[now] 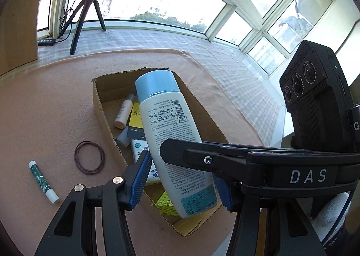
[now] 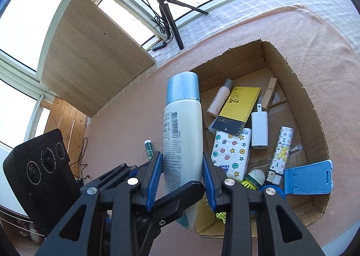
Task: Organize objects
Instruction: 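Carry the lotion bottle into the box and open the right tool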
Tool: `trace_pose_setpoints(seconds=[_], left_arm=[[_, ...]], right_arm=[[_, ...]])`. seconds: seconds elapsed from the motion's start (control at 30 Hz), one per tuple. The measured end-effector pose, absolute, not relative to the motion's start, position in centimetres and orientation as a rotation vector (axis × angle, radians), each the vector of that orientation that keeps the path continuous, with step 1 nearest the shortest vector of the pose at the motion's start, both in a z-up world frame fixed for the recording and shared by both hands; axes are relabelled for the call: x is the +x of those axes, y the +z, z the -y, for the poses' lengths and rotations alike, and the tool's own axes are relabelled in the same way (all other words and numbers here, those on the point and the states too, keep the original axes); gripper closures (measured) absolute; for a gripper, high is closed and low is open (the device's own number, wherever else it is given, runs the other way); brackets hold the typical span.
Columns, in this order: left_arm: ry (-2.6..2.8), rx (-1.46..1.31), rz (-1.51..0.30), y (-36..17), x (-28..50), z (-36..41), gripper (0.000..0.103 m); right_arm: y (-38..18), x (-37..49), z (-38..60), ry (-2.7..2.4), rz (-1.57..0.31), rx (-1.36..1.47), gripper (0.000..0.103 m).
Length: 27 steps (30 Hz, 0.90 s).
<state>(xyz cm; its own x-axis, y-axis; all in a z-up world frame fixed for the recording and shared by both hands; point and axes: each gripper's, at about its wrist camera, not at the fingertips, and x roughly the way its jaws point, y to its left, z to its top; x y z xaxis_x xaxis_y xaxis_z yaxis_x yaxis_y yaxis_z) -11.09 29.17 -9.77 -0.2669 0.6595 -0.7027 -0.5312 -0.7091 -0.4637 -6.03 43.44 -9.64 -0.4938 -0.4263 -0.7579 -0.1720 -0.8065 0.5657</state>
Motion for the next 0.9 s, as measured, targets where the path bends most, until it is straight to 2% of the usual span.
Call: trace_pose_setpoints(seconds=[0.47,0.57,0.63,0.67,0.9], left_arm=[[1.946,-1.243,0.113,-11.3,-11.4,-35.6,0.045],[1.944,-1.262,0.075,-11.6,-11.6,-36.3,0.041],[1.962,-1.264,0.046,-11.6,-11.4,-36.4,0.033],[1.963,-1.266,0.043,-11.7,-11.7,-36.4,0.031],[1.971,-1.274,0.051,-11.7,-11.9,-35.1,0.031]], right_arm=[[-10.9,-5.2,-48.8,-2.460,0.931,1.537,0.071],[-10.7,-5.2,-49.1,-2.510,0.881,1.552,0.065],[-10.5,-5.1,-49.4,-2.571,0.850,1.557,0.045],[-10.4,-5.1,-49.5,-2.591,0.847,1.549,0.043],[-10.5,-5.2,-49.4,-2.589,0.865,1.546,0.041]])
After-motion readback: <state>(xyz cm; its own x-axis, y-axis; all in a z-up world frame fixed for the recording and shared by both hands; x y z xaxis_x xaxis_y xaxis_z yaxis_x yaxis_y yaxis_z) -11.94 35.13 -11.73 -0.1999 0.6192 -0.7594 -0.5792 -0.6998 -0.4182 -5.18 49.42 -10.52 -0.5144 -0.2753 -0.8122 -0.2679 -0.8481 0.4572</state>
